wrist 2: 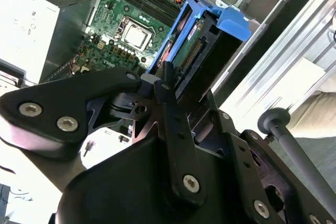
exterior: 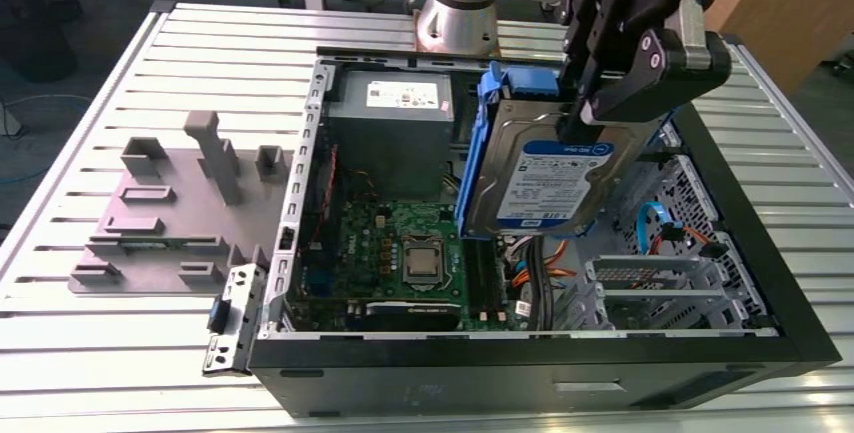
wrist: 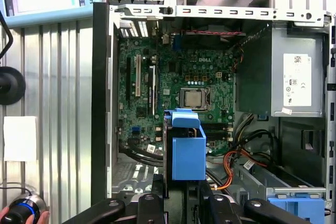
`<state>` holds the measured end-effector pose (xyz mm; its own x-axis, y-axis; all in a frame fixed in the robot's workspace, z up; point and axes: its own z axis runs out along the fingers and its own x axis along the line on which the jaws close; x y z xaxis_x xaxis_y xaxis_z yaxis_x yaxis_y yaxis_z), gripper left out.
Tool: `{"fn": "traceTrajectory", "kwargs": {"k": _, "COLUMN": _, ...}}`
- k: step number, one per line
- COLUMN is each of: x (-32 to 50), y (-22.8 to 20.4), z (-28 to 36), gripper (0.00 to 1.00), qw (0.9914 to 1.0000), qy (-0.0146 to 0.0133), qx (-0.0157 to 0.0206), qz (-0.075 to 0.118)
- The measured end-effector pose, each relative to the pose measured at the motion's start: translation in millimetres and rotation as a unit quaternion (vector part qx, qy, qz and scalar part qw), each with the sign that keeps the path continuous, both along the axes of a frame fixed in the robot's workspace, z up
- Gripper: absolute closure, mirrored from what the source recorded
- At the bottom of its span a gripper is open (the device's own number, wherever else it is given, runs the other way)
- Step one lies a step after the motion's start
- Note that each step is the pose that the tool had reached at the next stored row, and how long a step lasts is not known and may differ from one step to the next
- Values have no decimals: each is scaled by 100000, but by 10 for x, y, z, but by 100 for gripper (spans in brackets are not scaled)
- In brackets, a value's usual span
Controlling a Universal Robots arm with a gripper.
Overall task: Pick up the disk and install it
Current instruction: 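Pick up the disk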
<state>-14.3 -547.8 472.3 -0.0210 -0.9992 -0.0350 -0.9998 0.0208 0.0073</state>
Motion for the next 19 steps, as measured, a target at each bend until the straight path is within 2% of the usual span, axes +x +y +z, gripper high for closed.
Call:
{"fn": "traceTrajectory", "kwargs": {"k": 4, "x": 2, "y": -15, "z": 0, "gripper": 65, "qw": 100000, "qy": 0, "qx": -1, "qz": 4}}
{"fn": "traceTrajectory", "kwargs": {"k": 19, "x": 10, "y": -128, "z": -4, "gripper": 65, "qw": 100000, "qy": -1, "qx": 1, "qz": 0}}
